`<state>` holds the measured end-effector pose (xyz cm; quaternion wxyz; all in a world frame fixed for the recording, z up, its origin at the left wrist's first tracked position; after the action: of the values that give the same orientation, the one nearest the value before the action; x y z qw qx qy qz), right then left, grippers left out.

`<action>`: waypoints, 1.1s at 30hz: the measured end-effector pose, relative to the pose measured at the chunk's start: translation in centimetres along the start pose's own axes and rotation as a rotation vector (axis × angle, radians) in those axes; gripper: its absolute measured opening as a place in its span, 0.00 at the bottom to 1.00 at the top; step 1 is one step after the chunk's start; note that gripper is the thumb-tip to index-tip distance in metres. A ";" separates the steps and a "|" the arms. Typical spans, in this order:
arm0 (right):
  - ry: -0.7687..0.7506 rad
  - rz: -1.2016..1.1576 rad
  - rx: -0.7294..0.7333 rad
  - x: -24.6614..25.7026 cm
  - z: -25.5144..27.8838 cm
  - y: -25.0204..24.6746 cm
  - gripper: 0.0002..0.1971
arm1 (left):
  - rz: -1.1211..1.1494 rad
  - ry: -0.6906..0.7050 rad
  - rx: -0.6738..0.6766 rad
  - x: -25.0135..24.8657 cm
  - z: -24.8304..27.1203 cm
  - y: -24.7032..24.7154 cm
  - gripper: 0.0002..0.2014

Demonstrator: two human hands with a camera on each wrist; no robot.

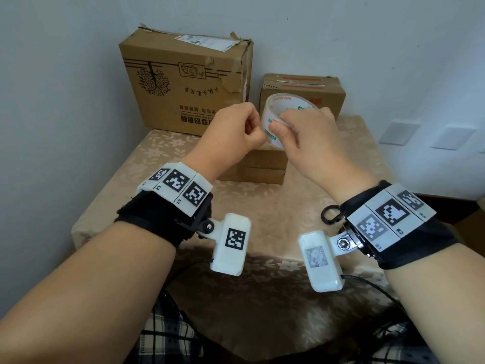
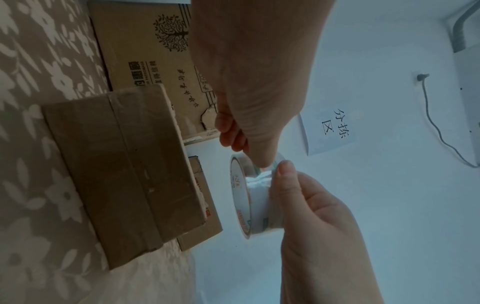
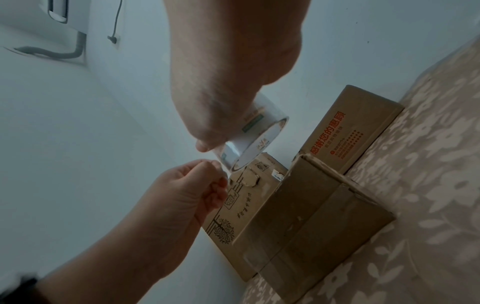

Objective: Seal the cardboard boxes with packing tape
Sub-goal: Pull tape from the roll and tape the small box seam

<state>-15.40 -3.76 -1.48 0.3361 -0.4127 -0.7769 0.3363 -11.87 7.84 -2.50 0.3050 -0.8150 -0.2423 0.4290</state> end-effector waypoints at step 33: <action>0.103 0.030 0.029 -1.5 -0.1 -0.2 0.15 | 0.024 0.005 0.028 -1.3 0.3 -0.1 0.03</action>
<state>-14.76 -5.16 -1.67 0.3766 -0.4363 -0.7471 0.3310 -12.79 7.12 -1.79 0.3119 -0.8146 -0.2256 0.4340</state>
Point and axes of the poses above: each hand's wrist, its own z-axis away from the middle knuckle, its own y-axis out of the palm, x = y × z, the point moved 8 cm from there along -z, towards the middle knuckle, and after that the axes turned 4 degrees about -z, right-handed, at the moved point
